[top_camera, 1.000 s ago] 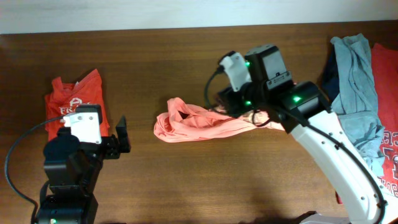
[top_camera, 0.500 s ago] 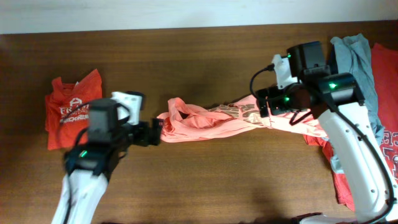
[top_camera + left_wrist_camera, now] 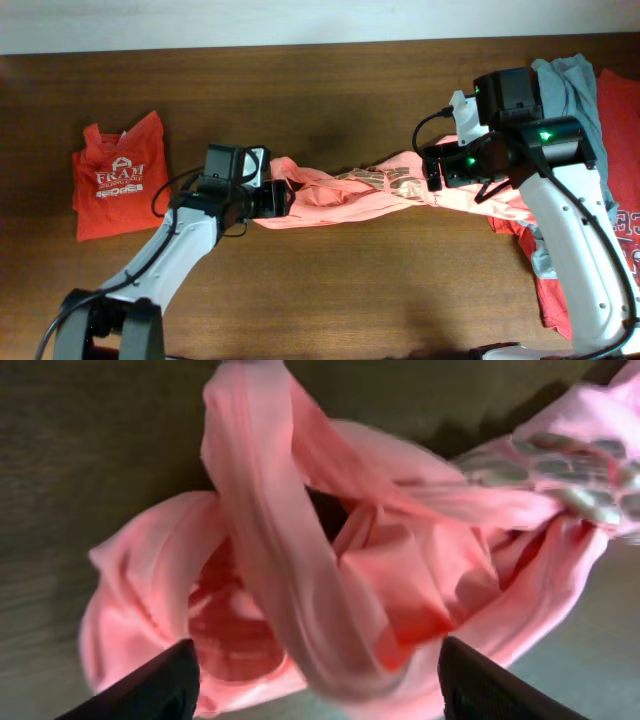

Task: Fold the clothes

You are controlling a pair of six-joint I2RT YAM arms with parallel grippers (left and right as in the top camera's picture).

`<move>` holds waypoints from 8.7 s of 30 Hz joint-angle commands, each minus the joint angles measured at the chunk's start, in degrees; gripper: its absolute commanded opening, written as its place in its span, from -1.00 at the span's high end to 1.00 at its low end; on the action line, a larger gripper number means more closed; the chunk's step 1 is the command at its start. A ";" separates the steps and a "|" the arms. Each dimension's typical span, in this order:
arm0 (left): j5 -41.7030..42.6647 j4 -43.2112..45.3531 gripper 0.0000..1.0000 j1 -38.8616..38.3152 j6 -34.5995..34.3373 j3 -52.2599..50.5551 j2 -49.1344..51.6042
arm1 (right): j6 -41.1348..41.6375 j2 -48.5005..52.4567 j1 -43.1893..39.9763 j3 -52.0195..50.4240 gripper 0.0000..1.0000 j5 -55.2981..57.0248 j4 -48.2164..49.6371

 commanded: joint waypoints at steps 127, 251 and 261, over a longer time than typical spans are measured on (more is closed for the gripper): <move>-16.48 -13.88 1.00 18.80 9.94 8.28 -52.15 | 9.81 -8.52 0.33 14.84 0.92 14.10 -13.35; -4.90 -27.26 1.00 18.80 7.41 48.48 -32.26 | -0.42 25.09 46.69 1.53 -0.06 -13.68 36.54; -4.90 -27.21 0.99 18.80 7.41 48.50 -32.41 | 0.76 27.15 46.69 1.53 -0.06 -13.68 39.32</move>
